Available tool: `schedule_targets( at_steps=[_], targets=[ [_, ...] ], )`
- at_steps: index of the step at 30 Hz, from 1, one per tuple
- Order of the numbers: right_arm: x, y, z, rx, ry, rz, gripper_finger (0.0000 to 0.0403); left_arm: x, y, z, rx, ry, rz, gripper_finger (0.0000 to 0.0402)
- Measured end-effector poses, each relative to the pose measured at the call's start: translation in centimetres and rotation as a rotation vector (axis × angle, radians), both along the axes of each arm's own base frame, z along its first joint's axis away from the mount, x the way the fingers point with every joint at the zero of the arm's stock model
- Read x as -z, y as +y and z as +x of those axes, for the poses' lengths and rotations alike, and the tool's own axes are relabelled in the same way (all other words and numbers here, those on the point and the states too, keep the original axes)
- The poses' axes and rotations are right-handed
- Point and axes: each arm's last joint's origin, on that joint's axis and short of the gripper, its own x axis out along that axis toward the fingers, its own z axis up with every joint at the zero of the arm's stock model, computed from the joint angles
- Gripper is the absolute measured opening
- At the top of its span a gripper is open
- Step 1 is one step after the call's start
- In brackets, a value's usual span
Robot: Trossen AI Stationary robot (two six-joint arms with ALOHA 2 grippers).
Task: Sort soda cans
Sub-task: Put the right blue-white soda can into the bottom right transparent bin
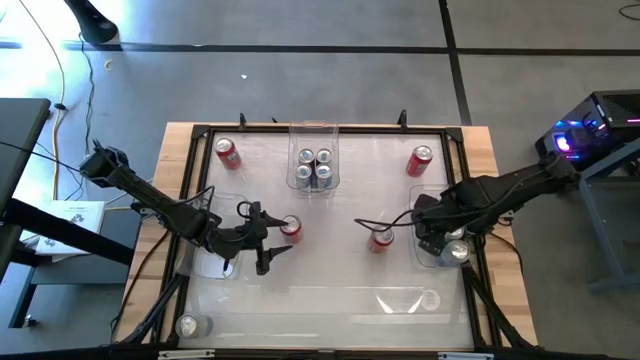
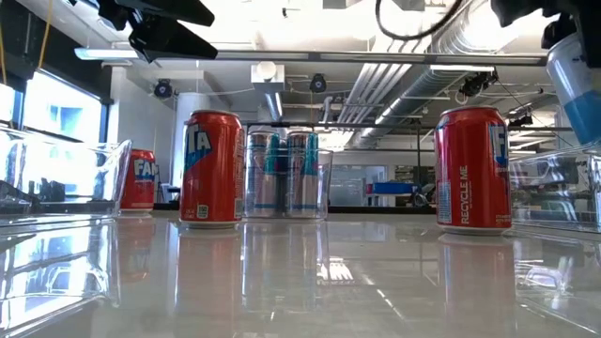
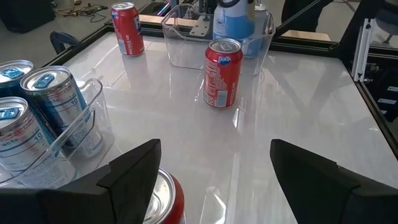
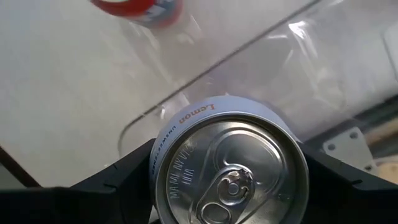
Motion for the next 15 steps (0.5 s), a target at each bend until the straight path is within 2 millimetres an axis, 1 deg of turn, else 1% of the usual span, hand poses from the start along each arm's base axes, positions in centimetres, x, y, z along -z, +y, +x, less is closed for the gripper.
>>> schedule_targets(
  at_steps=[6,15],
  targets=[
    [0.0,1.3,0.0,-0.041,-0.043,-0.004,0.0281,0.0,0.0,0.0,0.0,0.0,0.0,0.0296],
    [0.0,3.6,-1.3,-0.045,-0.1,-0.099,0.0281,0.0,0.0,0.0,0.0,0.0,-0.001,0.0296]
  ],
)
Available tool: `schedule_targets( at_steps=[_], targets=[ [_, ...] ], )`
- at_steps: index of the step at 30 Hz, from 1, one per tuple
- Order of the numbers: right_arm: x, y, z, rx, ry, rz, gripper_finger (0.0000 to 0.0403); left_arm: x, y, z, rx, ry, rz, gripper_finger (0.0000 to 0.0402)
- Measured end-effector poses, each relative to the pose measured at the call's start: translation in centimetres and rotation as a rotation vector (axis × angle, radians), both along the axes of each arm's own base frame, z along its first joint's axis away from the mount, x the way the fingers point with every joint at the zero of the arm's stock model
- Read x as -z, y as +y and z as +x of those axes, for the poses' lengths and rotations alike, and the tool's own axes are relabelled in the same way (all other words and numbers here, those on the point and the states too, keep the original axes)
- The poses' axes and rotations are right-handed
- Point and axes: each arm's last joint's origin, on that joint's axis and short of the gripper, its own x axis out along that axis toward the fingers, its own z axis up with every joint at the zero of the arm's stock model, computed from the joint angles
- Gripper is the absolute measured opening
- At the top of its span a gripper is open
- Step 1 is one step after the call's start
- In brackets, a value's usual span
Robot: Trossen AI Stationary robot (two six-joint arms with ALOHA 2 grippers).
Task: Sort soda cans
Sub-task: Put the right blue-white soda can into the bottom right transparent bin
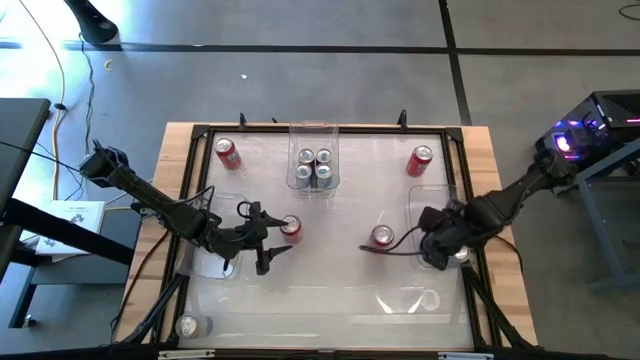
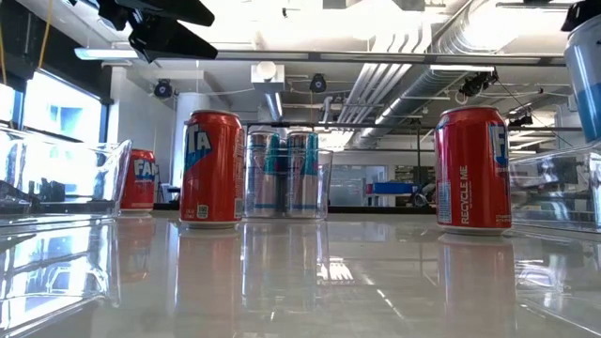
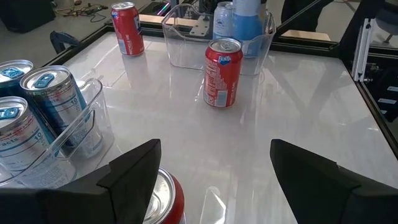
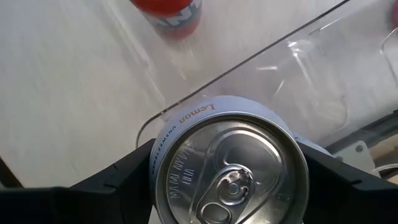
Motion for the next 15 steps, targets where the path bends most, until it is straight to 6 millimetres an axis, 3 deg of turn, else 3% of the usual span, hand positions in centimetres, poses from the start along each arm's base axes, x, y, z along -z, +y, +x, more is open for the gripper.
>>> schedule_targets(
  at_steps=[6,15],
  targets=[
    [0.1,1.0,-0.6,0.015,-0.044,-0.035,0.0281,0.0,0.0,0.0,0.0,0.0,0.0,0.0296],
    [3.3,1.3,-1.2,0.015,0.006,-0.042,0.0281,0.0,0.0,0.0,0.0,0.0,0.001,0.0296]
  ],
)
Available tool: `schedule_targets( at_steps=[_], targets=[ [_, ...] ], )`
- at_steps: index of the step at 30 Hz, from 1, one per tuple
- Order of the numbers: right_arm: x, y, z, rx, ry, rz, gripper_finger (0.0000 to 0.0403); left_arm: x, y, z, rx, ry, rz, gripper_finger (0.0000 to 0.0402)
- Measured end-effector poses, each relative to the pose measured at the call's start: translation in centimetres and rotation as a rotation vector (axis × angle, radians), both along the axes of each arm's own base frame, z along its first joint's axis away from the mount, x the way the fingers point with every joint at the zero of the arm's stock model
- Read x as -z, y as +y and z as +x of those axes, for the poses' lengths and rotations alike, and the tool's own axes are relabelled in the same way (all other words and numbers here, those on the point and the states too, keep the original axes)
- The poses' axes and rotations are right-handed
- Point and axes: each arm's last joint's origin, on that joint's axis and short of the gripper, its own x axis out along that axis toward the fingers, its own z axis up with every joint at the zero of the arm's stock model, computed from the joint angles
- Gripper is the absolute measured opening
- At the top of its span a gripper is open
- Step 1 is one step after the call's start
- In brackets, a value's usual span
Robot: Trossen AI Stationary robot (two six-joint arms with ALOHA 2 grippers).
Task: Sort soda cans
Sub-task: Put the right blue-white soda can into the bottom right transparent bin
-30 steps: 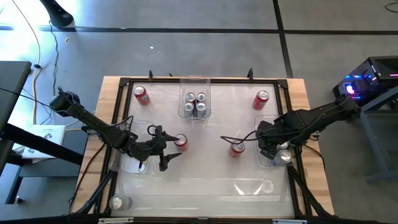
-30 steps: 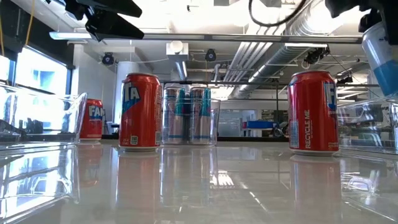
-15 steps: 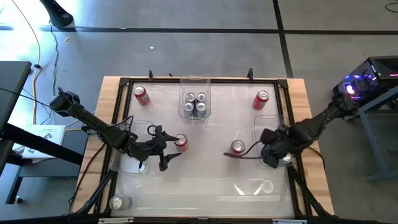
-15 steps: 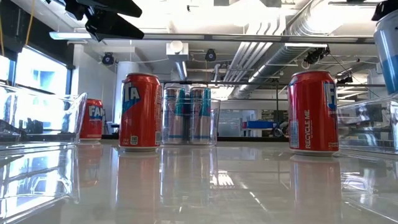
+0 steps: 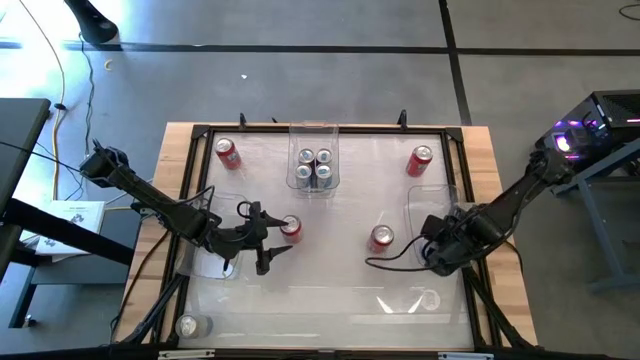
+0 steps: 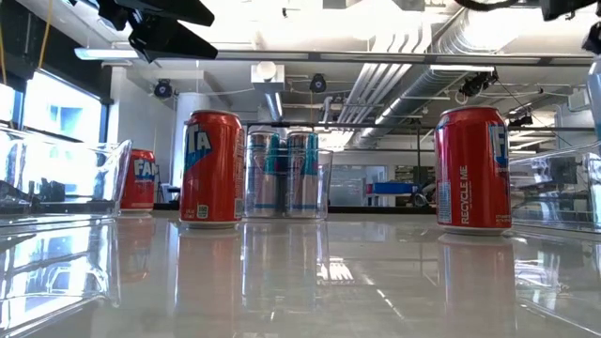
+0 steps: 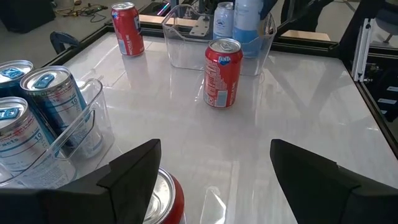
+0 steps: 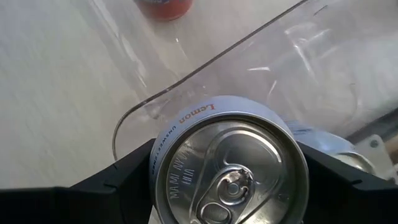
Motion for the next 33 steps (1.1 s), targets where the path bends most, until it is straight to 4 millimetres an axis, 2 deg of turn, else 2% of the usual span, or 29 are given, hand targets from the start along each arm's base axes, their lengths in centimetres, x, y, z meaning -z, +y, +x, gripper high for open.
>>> schedule_targets(
  at_steps=[13,21,28,33],
  targets=[
    [2.6,-0.1,-0.3,-0.016,0.012,0.079,0.0281,0.0,0.0,0.0,0.003,-0.001,0.005,0.0296],
    [2.9,-0.2,-0.1,-0.012,0.017,0.097,0.0281,0.0,0.0,0.0,0.003,-0.002,0.005,0.0296],
    [2.9,-0.6,0.1,0.013,0.03,0.109,0.0328,0.0,0.0,0.0,0.003,-0.002,0.005,0.0296],
    [2.9,-0.9,0.3,0.041,0.059,0.146,0.0336,0.0,0.0,0.0,0.003,-0.002,0.005,0.0296]
  ],
)
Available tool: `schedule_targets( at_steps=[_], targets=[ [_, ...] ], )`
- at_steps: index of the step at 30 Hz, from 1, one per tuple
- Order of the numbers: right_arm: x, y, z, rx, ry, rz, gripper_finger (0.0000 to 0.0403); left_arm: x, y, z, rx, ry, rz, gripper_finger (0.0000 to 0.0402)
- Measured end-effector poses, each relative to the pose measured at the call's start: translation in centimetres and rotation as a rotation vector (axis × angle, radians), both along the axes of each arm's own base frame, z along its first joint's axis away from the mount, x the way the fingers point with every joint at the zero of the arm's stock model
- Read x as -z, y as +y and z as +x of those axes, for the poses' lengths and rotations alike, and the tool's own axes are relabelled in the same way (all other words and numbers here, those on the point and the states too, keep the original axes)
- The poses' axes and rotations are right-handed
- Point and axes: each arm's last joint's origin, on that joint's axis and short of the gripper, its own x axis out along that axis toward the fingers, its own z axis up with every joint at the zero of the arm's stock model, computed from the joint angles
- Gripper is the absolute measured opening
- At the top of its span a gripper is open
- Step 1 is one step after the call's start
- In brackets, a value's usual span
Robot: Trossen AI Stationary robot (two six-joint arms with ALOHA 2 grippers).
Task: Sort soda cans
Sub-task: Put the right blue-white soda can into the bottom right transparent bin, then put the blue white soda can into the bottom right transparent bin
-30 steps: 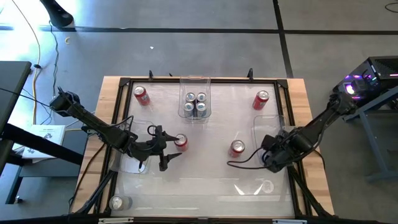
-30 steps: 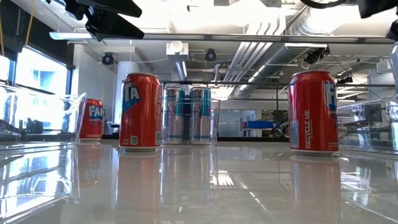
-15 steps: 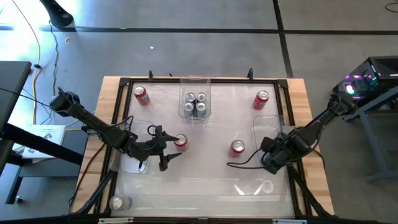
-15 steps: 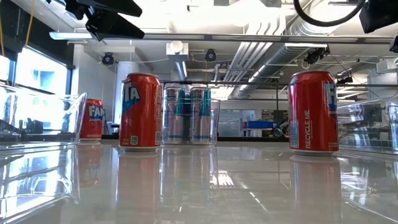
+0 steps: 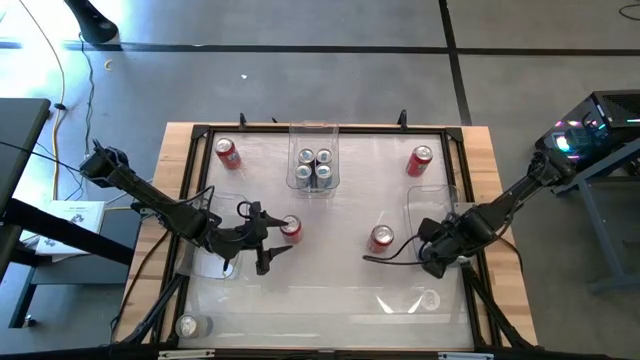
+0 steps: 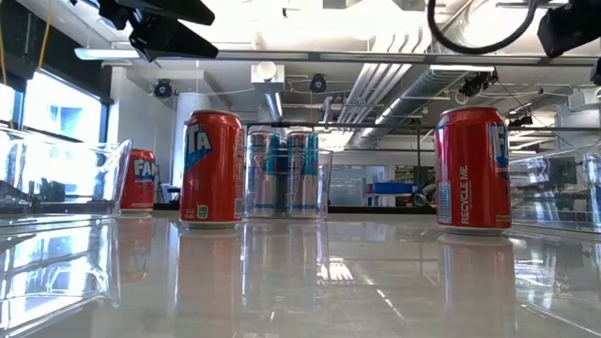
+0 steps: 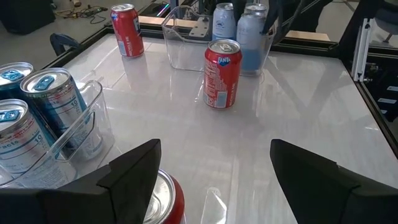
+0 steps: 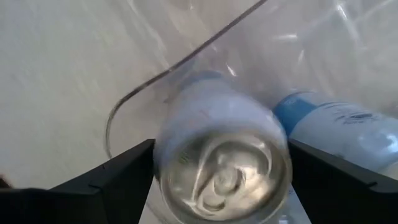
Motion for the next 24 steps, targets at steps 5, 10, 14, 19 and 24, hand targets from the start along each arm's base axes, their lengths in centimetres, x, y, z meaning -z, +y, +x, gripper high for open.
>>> schedule_targets(
  at_steps=[5,10,14,19,24],
  targets=[
    [0.0,-0.4,0.2,-0.017,0.034,0.037,0.0339,0.0,0.0,0.0,0.0,0.0,0.001,0.0296],
    [-1.2,-0.9,0.4,-0.021,0.037,0.026,0.034,0.0,0.0,0.0,0.0,0.0,0.001,0.0296],
    [-3.1,-1.2,0.5,-0.021,0.016,-0.007,0.034,0.0,0.0,0.0,0.0,0.0,0.001,0.0296],
    [-5.8,-1.4,0.8,-0.013,-0.092,-0.075,0.0341,0.0,0.0,0.0,0.0,0.0,0.0,0.0296],
    [-7.5,-1.3,1.7,-0.031,-0.266,-0.147,0.0341,0.0,0.0,0.0,0.0,0.0,0.0,0.0296]
  ],
)
